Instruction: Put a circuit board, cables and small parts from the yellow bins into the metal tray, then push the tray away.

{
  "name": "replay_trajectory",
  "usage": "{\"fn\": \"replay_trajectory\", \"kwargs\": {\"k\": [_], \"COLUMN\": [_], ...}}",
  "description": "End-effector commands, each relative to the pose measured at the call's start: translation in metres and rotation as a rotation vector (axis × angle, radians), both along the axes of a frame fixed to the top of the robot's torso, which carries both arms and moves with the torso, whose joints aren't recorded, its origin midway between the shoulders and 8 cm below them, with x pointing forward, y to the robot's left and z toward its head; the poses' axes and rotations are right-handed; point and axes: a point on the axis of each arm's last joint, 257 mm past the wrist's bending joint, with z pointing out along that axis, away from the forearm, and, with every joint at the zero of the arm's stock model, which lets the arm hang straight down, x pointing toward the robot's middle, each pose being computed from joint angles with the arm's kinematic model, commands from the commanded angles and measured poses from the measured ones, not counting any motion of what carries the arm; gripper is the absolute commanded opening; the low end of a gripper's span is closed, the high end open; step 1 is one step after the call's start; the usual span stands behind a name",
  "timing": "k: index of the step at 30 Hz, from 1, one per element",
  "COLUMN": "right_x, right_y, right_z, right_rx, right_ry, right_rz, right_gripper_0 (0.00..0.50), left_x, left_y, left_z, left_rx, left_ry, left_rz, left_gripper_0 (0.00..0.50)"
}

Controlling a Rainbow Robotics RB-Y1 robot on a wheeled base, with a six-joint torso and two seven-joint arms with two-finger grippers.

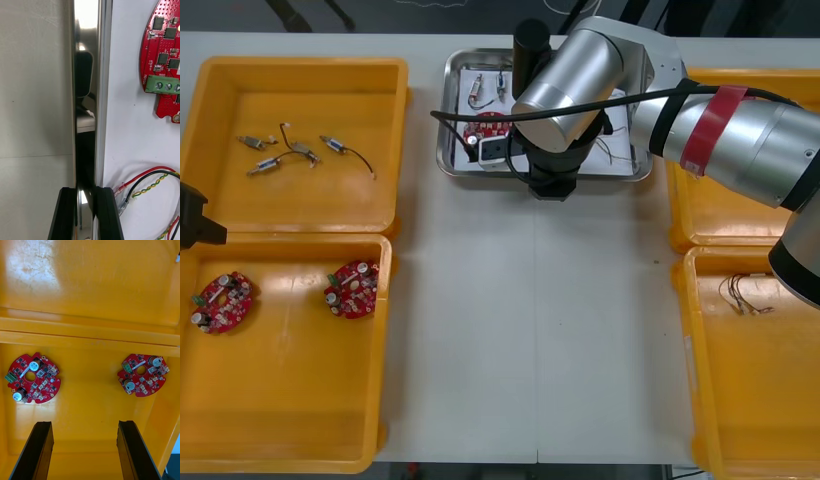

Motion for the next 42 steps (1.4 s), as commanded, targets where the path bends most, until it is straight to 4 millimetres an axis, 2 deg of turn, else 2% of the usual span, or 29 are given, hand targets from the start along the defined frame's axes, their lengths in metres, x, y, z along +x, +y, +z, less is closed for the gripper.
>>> {"fn": "replay_trajectory", "kwargs": {"k": [1,4,5,6,7,8,14,22,28,32,35,42], "right_x": [0.012,0.013,0.013,0.013,0.014,0.014,0.011,-0.016,-0.040,-0.061,-0.077,-0.115], "right_y": [0.030,0.029,0.030,0.029,0.029,0.029,0.027,0.025,0.010,-0.009,-0.030,-0.090], "right_z": [0.043,0.044,0.045,0.044,0.045,0.046,0.051,0.075,0.088,0.096,0.103,0.114], "right_rx": [0.021,0.021,0.023,0.024,0.023,0.024,0.033,0.029,0.028,0.055,0.041,0.073], "right_ry": [-0.068,-0.068,-0.069,-0.069,-0.071,-0.072,-0.054,0.014,0.063,0.092,0.090,0.086], "right_rz": [0.074,0.072,0.073,0.070,0.070,0.070,0.051,0.021,-0.009,-0.075,-0.114,-0.263], "right_gripper_0": [0.000,0.014,0.152,0.223,0.223,0.500,0.500,0.500,0.500,0.500,0.500,0.500], "left_x": [-0.005,-0.005,-0.005,-0.005,-0.005,-0.005,-0.005,-0.005,-0.005,-0.005,-0.005,-0.005], "left_y": [0.017,0.017,0.017,0.017,0.017,0.017,0.017,0.017,0.017,0.017,0.017,0.017], "left_z": [0.012,0.012,0.012,0.012,0.012,0.012,0.012,0.012,0.012,0.012,0.012,0.012], "left_rx": [0.086,0.086,0.086,0.086,0.086,0.086,0.086,0.086,0.086,0.086,0.086,0.086], "left_ry": [-0.022,-0.022,-0.022,-0.022,-0.022,-0.022,-0.022,-0.022,-0.022,-0.022,-0.022,-0.022], "left_rz": [-0.047,-0.047,-0.047,-0.047,-0.047,-0.047,-0.047,-0.047,-0.047,-0.047,-0.047,-0.047], "left_gripper_0": [0.500,0.500,0.500,0.500,0.500,0.500,0.500,0.500,0.500,0.500,0.500,0.500]}}
